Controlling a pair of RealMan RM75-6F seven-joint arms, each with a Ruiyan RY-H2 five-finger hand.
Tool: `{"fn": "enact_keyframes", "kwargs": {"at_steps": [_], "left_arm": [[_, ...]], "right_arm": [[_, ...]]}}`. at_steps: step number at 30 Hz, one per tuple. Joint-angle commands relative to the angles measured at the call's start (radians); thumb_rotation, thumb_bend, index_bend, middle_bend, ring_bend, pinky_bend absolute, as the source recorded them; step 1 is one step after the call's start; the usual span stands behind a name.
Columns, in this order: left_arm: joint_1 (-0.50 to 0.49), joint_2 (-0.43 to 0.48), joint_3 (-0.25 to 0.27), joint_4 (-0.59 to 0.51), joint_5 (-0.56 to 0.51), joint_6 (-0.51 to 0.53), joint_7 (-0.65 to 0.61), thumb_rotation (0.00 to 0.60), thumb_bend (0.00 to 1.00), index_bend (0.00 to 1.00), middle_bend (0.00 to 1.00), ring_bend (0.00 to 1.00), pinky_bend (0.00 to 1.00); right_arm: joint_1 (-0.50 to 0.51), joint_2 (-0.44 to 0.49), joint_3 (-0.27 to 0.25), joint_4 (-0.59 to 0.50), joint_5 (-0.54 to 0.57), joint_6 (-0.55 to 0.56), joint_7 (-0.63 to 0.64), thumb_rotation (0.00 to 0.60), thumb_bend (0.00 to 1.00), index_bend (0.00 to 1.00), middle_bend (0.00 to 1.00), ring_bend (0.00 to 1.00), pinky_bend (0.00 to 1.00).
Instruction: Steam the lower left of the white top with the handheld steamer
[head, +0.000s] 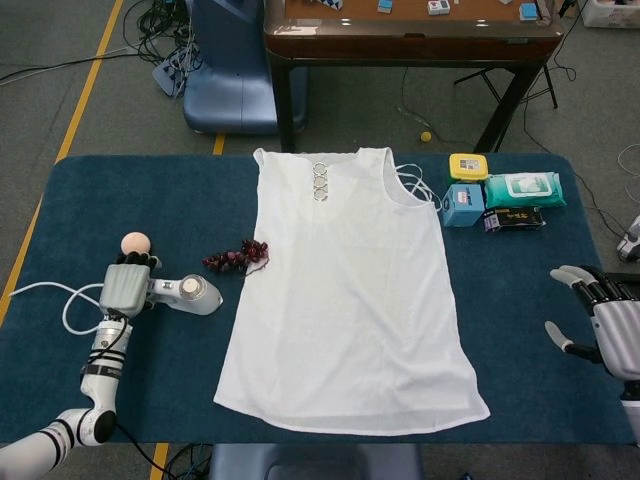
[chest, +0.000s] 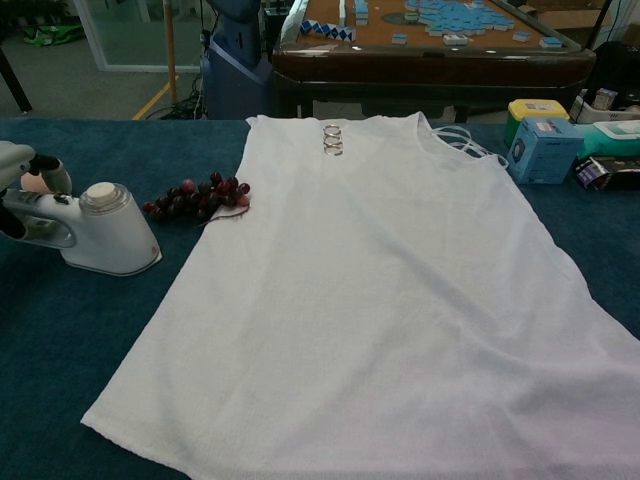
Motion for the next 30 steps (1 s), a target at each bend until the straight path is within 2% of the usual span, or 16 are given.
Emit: {"fn": "enact_keyframes", "kwargs": {"at_steps": [1,8,22,30], "left_arm": [[-0.008,-0.015,-0.001,0.016,0.006,0.0,-0.007,0.6,0.2,0.37,0.35,0.26,0.21],[-0.023,-0.041,0.003,0.05,0.029,0.004,-0.018,0.6,0.2,0.43,0.4,0.3,0.22],[-0.036,-0.096,0.021,0.169,0.093,0.027,-0.102,0.6,0.25,0.54,0.57,0.47,0.33],[-0.047,-0.123,0.035,0.225,0.111,0.001,-0.113,0.6,0.27,0.6,0.61,0.5,0.37]], "right_arm": [[-0.001,0.0,-0.001,0.001,0.001,-0.001,0.001,0.6,0.29,0.22,0.22,0.15,0.22],[-0.008,0.0,-0.004,0.003,0.006,0.001,0.005,0.6,0.29,0.22,0.22,0.15,0.22],[-0.009,0.004,-0.005,-0.008,0.011,-0.008,-0.004,0.6,0.29,0.22,0.22,0.15,0.22],[-0.014,0.006,-0.007,-0.013,0.014,-0.007,-0.007,0.6,0.29,0.22,0.22,0.15,0.22]]}}
